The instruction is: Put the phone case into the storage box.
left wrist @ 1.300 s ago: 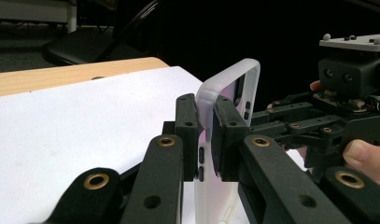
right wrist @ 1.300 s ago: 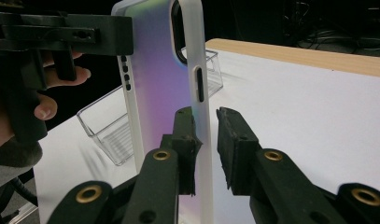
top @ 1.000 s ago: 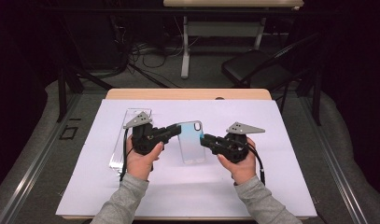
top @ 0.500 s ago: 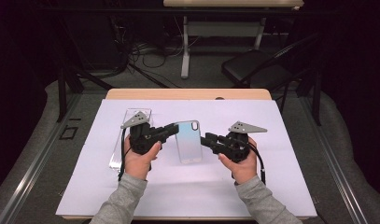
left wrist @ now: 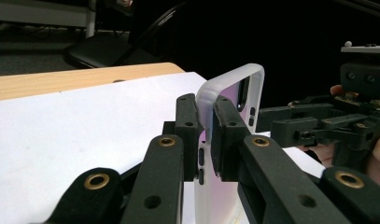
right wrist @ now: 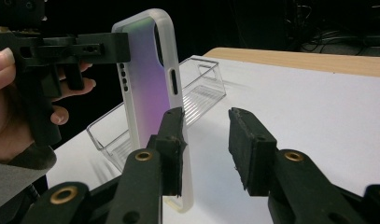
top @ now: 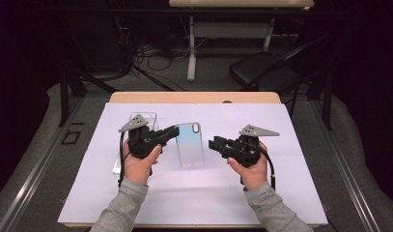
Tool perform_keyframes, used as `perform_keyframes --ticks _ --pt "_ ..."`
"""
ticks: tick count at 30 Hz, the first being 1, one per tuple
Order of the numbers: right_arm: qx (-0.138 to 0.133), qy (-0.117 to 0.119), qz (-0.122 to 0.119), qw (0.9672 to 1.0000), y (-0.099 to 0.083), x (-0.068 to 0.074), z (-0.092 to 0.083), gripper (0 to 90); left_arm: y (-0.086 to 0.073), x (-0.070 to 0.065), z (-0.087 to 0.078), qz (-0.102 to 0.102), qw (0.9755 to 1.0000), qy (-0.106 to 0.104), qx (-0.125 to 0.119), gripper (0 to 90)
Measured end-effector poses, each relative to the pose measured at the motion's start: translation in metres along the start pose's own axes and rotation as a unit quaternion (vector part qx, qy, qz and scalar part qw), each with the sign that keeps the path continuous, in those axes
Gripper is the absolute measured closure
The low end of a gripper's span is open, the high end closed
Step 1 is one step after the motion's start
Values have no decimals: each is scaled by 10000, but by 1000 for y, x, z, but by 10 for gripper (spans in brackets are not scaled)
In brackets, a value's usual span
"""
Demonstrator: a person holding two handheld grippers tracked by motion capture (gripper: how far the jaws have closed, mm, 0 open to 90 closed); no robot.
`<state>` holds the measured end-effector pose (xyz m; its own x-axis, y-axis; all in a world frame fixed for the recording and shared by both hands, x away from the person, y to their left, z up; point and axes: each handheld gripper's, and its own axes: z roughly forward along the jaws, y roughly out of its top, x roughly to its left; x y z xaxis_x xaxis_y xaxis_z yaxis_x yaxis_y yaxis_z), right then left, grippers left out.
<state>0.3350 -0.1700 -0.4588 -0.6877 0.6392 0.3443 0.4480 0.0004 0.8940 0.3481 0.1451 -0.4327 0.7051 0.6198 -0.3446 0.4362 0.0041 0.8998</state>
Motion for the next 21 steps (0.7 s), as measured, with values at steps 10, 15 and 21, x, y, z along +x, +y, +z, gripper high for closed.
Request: perform_keyframes --ticks 10,15,21 --pt "-19 -24 -9 10000 1 0 0 596 8 8 -15 21 9997 205 -142 828" --pt "32 -68 -25 10000 1 -1 1 581 12 13 -21 29 9994 292 -207 828" --pt "41 -131 -62 9999 1 -2 2 572 16 18 -29 52 9990 373 -223 828"
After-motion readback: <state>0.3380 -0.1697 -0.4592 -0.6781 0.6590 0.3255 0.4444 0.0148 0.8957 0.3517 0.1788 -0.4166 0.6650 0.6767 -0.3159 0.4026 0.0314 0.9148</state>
